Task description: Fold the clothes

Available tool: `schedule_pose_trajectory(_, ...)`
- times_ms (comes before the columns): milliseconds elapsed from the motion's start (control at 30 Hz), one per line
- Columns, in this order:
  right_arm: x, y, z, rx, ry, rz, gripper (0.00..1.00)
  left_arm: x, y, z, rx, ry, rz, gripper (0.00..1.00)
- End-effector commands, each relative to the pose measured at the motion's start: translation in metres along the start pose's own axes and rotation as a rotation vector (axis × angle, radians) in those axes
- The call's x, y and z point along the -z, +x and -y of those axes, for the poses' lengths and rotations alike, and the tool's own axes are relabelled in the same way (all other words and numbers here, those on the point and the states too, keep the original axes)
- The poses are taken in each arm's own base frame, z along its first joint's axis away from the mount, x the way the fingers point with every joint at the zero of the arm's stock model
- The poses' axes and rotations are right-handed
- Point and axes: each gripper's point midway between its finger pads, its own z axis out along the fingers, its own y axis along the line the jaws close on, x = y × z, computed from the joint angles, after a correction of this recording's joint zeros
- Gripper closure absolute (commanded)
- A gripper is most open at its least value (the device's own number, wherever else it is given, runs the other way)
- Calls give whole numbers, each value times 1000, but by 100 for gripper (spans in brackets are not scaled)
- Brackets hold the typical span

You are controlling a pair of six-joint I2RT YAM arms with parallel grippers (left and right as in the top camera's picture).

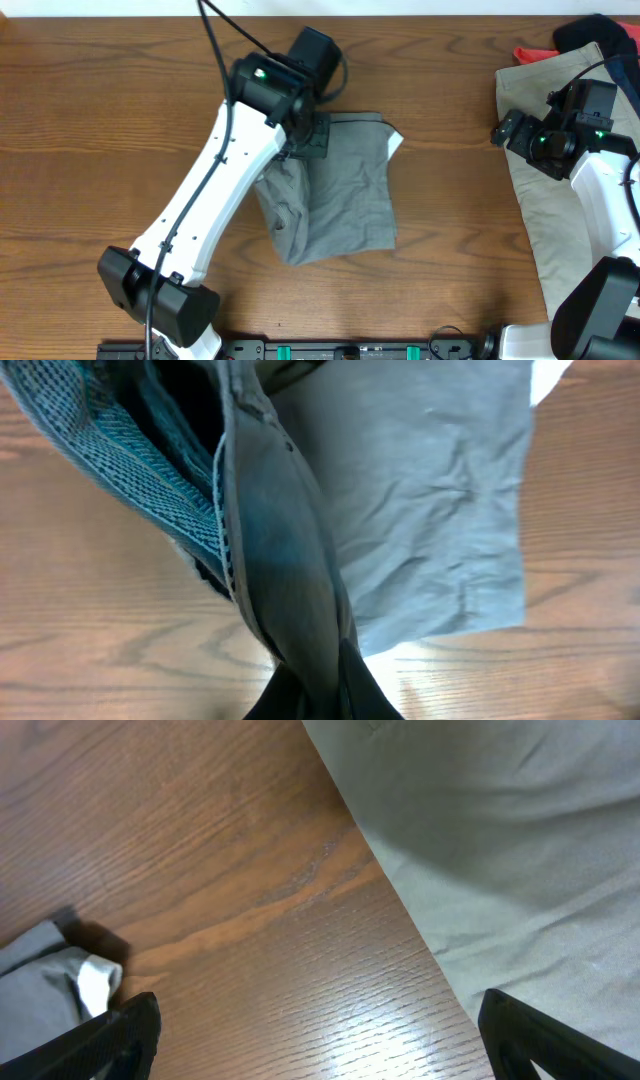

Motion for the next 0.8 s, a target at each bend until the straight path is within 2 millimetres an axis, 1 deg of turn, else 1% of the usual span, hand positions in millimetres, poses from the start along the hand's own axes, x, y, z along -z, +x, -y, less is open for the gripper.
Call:
schedule_pose_trajectory(0, 2, -4, -1, 17, -2, 8, 1, 17, -3, -26, 86, -113, 73, 94)
schedule_pose_trajectory(167, 2, -4, -1, 17, -2, 8, 1, 43, 5, -59, 131, -173, 103, 94)
schedule_pose_trajectory(267, 2, -4, -1, 17, -2, 8, 1, 55, 13, -73, 151, -182, 107, 94)
schedule_pose_trajectory(367, 2, -4, -1, 17, -2, 8, 1, 62, 21, -80, 118, -189, 93, 94)
schedule_pose_trajectory(533, 2, -4, -1, 17, -2, 8, 1, 63, 36, -88, 77, -233, 33, 94)
schedule_pose_trajectory(633, 2, -4, -1, 17, -2, 8, 1, 65, 34, -95, 102, -275, 50, 94)
schedule_pose_trajectory(700, 2, -4, -1, 17, -2, 8, 1, 65, 34, -95, 102, -274, 52, 94)
schedule_pose_trajectory(767, 2, -4, -1, 17, -2, 8, 1, 66, 33, -91, 93, -264, 58, 94)
